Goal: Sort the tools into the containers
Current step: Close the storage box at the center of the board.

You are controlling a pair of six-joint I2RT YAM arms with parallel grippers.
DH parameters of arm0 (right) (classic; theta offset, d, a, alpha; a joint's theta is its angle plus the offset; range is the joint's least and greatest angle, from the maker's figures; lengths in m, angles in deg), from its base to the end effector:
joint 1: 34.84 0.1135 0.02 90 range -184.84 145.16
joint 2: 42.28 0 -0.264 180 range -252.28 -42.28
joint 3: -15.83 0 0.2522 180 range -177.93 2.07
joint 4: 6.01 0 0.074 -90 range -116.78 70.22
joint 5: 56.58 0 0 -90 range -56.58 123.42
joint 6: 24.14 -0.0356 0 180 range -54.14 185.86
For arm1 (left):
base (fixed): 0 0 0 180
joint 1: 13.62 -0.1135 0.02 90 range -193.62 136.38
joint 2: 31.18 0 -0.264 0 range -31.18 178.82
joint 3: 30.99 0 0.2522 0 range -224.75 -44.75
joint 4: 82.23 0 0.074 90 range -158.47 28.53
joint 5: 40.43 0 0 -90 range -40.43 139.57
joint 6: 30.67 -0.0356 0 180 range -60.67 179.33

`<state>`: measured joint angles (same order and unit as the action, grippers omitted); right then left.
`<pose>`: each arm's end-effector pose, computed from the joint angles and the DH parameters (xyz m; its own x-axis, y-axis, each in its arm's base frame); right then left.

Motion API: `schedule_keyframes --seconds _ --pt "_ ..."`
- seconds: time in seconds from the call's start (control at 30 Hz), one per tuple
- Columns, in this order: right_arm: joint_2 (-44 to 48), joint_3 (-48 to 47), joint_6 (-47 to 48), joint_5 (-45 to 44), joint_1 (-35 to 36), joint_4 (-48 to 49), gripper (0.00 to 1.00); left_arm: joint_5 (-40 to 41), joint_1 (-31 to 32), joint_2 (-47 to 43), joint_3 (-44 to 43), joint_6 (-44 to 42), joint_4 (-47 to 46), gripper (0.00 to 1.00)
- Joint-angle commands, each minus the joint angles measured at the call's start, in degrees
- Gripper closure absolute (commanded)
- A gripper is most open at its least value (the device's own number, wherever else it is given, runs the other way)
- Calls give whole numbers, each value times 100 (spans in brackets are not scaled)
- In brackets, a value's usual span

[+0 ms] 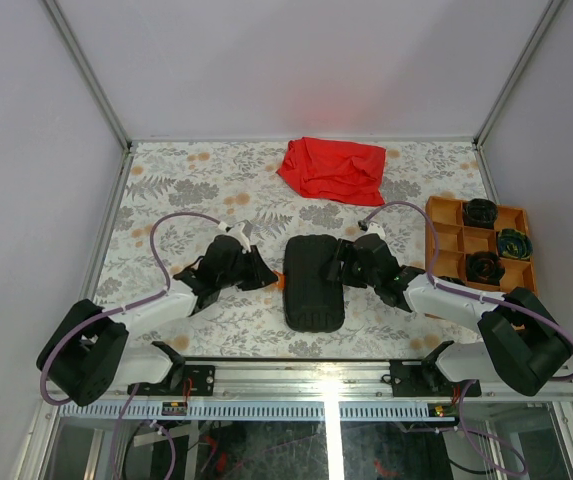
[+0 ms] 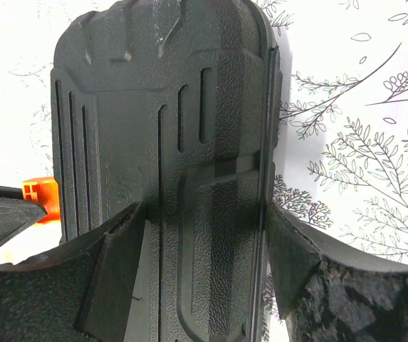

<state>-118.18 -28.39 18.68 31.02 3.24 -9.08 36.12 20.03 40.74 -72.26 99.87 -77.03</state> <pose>0.2058 0.1594 0.1746 -0.7371 0.3535 -0.5760 -0.0713 0.8068 0.5864 0.1978 -0.1416 0.1723 -0.8228 -0.2117 -0.5274 0.2119 0.7468 -0.6304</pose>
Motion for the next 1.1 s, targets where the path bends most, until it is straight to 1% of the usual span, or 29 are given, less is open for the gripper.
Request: schedule_keyframes --seconds 0.0,0.13,0.47,0.77,1.07 --pt "-180 189 191 -150 32 -602 37 122 238 -63 -342 -75 -174 91" --pt "-179 198 184 -161 32 -597 37 236 376 -42 -501 -72 -62 87" --pt "-197 232 189 -147 25 -556 37 325 666 37 -704 31 -46 87" --pt "-190 259 179 -144 32 -542 36 411 907 196 -902 77 -15 83" --pt "-152 286 168 -165 28 -569 36 415 1104 436 -993 137 -157 82"
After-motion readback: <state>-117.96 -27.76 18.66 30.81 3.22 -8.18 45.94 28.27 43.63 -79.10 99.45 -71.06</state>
